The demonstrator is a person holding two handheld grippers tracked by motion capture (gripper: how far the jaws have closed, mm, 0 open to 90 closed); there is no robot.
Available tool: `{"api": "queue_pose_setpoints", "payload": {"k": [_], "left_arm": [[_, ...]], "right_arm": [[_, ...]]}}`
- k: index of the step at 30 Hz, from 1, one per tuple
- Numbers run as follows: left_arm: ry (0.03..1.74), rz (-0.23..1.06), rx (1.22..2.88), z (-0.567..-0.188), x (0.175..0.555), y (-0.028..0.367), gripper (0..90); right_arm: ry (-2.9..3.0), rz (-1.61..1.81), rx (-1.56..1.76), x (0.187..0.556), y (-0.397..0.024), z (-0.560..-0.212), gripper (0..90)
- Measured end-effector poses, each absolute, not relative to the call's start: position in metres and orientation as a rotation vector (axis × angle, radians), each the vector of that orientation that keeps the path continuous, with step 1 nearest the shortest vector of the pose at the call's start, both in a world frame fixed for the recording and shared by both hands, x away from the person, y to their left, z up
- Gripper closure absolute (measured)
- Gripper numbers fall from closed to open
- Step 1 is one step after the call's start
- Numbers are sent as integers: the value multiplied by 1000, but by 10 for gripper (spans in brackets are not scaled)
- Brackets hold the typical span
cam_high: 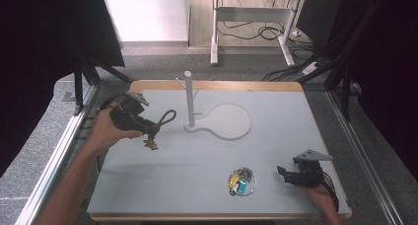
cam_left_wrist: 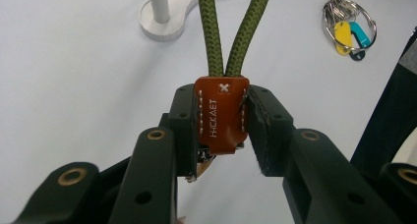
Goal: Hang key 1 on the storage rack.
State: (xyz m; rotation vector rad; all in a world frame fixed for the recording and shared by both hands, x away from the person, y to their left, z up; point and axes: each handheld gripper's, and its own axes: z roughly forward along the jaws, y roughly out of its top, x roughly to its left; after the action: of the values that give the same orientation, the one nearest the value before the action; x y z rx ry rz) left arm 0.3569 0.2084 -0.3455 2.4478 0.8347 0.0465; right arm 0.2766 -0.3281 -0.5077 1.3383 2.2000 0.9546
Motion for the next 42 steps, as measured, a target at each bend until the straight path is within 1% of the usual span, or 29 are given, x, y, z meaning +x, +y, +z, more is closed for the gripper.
{"api": "queue_pose_setpoints", "payload": {"k": [42], "left_arm": [[879,59,2404,-323,396,203,666]], "right_arm": [[2192,954,1341,276,-331,-506,254]]}}
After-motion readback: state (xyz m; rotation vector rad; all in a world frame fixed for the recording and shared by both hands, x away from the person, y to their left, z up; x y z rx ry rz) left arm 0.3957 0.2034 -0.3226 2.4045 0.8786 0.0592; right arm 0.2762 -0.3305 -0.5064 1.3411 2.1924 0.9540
